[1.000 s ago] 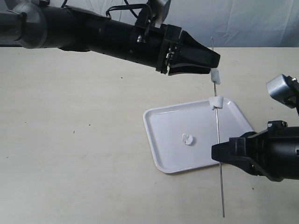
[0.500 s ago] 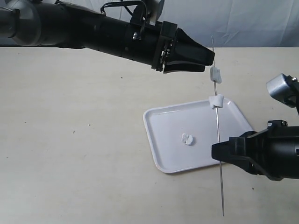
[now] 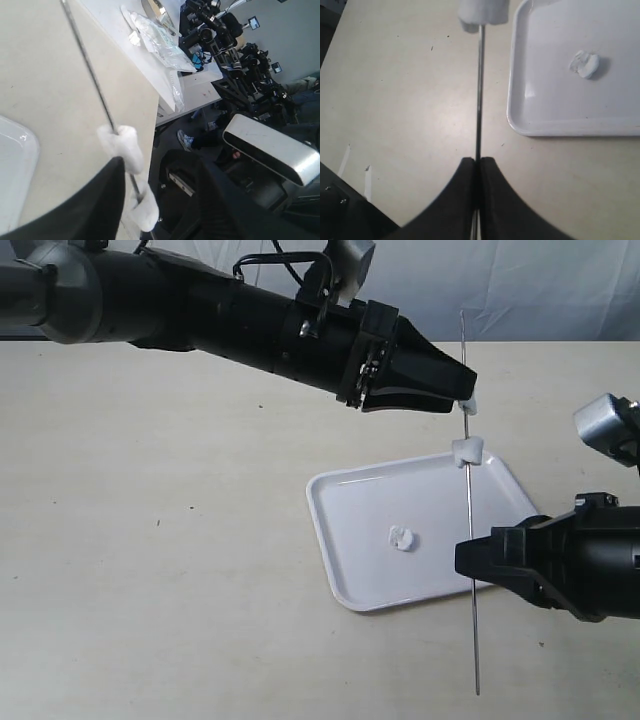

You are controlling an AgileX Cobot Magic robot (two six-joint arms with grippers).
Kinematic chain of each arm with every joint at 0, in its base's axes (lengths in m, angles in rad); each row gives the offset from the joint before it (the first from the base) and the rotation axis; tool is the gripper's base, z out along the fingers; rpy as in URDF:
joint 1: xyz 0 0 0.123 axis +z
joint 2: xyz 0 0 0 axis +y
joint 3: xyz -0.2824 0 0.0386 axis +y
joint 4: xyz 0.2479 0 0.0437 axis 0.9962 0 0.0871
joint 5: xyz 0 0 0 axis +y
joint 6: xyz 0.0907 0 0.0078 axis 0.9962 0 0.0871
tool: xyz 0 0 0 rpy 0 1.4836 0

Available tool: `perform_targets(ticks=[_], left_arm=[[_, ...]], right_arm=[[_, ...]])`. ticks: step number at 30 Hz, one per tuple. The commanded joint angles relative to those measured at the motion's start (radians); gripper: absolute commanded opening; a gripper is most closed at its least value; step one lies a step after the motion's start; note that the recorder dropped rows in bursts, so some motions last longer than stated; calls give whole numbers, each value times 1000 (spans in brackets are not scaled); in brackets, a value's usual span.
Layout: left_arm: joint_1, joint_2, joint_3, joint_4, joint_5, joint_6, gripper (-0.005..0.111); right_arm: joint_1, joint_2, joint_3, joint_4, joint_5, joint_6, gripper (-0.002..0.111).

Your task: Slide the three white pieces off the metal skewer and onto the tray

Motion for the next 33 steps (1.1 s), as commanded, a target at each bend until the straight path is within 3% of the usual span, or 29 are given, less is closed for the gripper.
perform_targets(ticks=[1,25,33], left_arm=[[-6,-2,2,37,-33,-40,44],[-7,-2,2,-22,-92,-40,44],[-42,-2,2,-14,-130,-40,43]], right_arm=[[-4,-2,-7,4,-6,-11,-1],[-4,-2,-7,4,-9,-20,-1],[-4,-2,-7,4,-7,-22,-1]])
